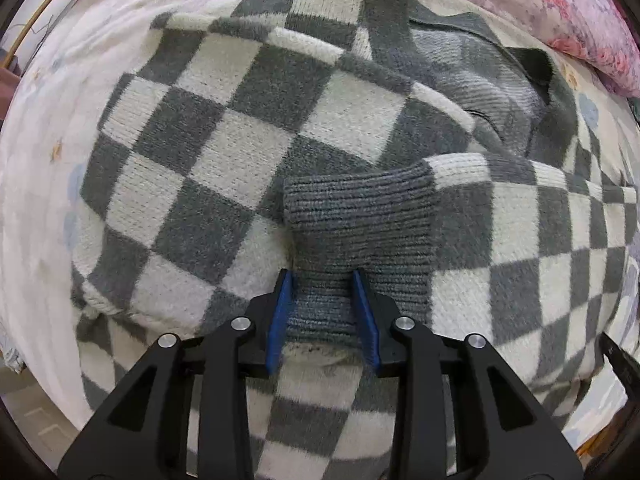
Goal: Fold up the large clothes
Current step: 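Grasp the folded cuff with the left gripper while the right gripper releases it, then open the left gripper off the cuff and move both tools to the ribbed hem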
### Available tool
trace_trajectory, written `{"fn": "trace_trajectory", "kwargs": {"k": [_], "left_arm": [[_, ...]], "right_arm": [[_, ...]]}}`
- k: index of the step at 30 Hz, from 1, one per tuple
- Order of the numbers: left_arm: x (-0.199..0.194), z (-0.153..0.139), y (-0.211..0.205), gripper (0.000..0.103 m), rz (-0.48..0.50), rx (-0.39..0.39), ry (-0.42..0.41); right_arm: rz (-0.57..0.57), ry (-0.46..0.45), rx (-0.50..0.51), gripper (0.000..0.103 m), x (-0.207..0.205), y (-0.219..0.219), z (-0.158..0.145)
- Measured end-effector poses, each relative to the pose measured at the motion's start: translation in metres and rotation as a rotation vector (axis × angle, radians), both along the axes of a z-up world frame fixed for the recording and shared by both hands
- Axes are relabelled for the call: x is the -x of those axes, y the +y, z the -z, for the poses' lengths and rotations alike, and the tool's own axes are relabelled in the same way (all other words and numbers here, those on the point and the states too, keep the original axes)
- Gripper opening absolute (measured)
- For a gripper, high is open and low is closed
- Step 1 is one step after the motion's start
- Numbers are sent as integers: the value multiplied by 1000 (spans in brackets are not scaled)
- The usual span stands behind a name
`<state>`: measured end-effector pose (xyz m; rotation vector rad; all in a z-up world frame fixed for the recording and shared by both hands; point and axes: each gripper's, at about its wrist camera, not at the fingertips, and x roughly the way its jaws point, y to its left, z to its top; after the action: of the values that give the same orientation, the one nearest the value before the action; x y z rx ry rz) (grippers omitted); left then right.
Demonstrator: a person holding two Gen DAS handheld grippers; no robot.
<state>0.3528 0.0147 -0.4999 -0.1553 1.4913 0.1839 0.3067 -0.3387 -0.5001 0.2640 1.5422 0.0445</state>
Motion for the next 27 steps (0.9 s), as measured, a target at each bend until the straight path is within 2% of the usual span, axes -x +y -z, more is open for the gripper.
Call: {"fn": "trace_trajectory", "kwargs": {"k": [1,4,7,9,10,11,12,13,14,17,19,20,22,27], "left_arm": [[-2,-3,0,33,-1,3,9],[-2,-2,0,34,14,8,-9],[1,-7,5,37,-1,13,-18],[4,-9,5,58,-16,-33,-2],[4,-12,6,62,-22,-57,13],[8,-13,8,65,-29,-71,25],[9,-19,9,66,-34,-73,27],[11,-26,8,66,-35,-70,23],[13,-33,6,69,-32,-70,22],[18,-53,-1,72,-10,-83,14],[20,-70,-1,72,-14,-67,5],[21,-75,-3,72,-19,-57,4],[26,-85,-2,72,-23,-58,5],[29,-101,9,72,-11,-51,0]], "right_arm": [[45,19,-31,1,1,-1,-5],[15,-41,-21,1,7,3,11],[112,-50,-69,1,17,-9,3],[168,-20,-103,2,20,-25,-9],[192,-8,-129,8,19,-29,-15],[201,-3,-147,23,19,-33,-17],[206,-6,-161,32,20,-33,-24],[210,-27,-164,57,22,-32,-35],[206,-47,-163,70,24,-32,-45],[185,-36,-210,71,6,-24,-68],[199,-31,-245,71,18,-31,-84],[198,-29,-254,71,12,-25,-89],[174,-41,-250,71,12,-18,-107],[125,-75,-236,71,13,11,-132]]}}
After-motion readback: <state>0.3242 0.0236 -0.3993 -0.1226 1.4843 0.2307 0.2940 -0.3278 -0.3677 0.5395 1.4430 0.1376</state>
